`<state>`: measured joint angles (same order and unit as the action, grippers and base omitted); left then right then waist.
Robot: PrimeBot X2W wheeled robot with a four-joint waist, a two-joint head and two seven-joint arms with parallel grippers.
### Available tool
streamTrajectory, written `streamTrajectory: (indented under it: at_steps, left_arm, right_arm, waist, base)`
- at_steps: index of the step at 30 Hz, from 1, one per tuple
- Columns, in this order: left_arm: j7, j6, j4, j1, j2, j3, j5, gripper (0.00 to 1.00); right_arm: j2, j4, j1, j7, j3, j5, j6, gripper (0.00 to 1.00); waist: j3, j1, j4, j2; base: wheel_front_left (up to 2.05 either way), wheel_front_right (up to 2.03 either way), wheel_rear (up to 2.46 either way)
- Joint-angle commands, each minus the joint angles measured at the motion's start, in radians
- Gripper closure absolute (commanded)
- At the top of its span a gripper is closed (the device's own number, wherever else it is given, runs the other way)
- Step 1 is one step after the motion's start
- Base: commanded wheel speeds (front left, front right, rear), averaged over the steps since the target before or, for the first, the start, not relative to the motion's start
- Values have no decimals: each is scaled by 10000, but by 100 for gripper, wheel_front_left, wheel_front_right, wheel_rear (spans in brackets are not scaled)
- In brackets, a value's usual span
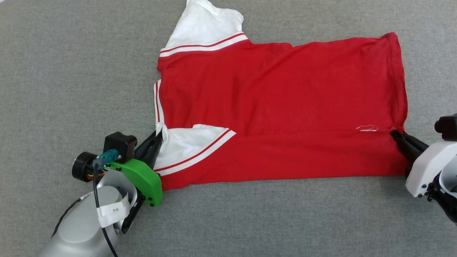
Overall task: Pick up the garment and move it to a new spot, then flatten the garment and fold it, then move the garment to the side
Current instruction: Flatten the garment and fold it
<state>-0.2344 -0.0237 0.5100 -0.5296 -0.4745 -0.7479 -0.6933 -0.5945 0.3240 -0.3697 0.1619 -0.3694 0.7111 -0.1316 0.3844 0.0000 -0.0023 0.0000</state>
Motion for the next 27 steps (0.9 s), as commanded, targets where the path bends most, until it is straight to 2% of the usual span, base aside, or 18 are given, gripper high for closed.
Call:
streamTrajectory:
  at_steps: [1, 2, 3, 8, 11, 15, 19, 23, 27]
  left_arm:
    - [82, -24, 379, 142, 133, -144, 24, 22]
    - [22, 17, 459, 138, 138, -109, 58, 0]
    - [-35, 2, 509, 152, 150, -45, 30, 0]
    - [-163, -95, 39, -45, -327, 470, -90, 0]
    - [419, -214, -559, -267, -774, 681, -395, 0]
    - [2061, -284, -1725, -696, -1494, 809, -884, 0]
    - [4589, -480, -2731, -1048, -2032, 707, -1961, 0]
    - [6895, -480, -3413, -1333, -2369, 331, -2729, 0]
    - [8551, -399, -3757, -1467, -2483, -148, -3137, 0]
  right_arm:
    - [71, 224, 47, -73, -136, 76, 9, 87]
    - [46, 255, 60, -176, -135, 76, 9, 57]
    - [24, 260, 82, -300, -127, 92, 9, 0]
    - [-153, -193, 370, -868, 144, 138, 9, 0]
    - [-262, -526, 544, -920, 339, 57, 9, 0]
    - [-315, -913, 721, -835, 638, -78, 9, 0]
    - [-237, -1206, 825, -657, 915, -255, 9, 0]
    - [-147, -1401, 874, -430, 1061, -363, 9, 0]
    - [-92, -1551, 942, -169, 1083, -425, 9, 0]
  waist:
    - [-269, 0, 115, 0]
    - [-367, 0, 132, 0]
    - [-488, 0, 152, 0]
    - [-1135, 0, 302, 0]
    - [-1354, 0, 354, 0]
    - [-1484, 0, 425, 0]
    - [-1499, 0, 463, 0]
    - [-1407, 0, 452, 0]
    - [-1232, 0, 387, 0]
  base:
    - [0, 0, 0]
    - [0, 0, 0]
    - [0, 0, 0]
    - [0, 0, 0]
    - [0, 0, 0]
    - [0, 0, 0]
    - [0, 0, 0]
    - [0, 0, 0]
    - [0, 0, 0]
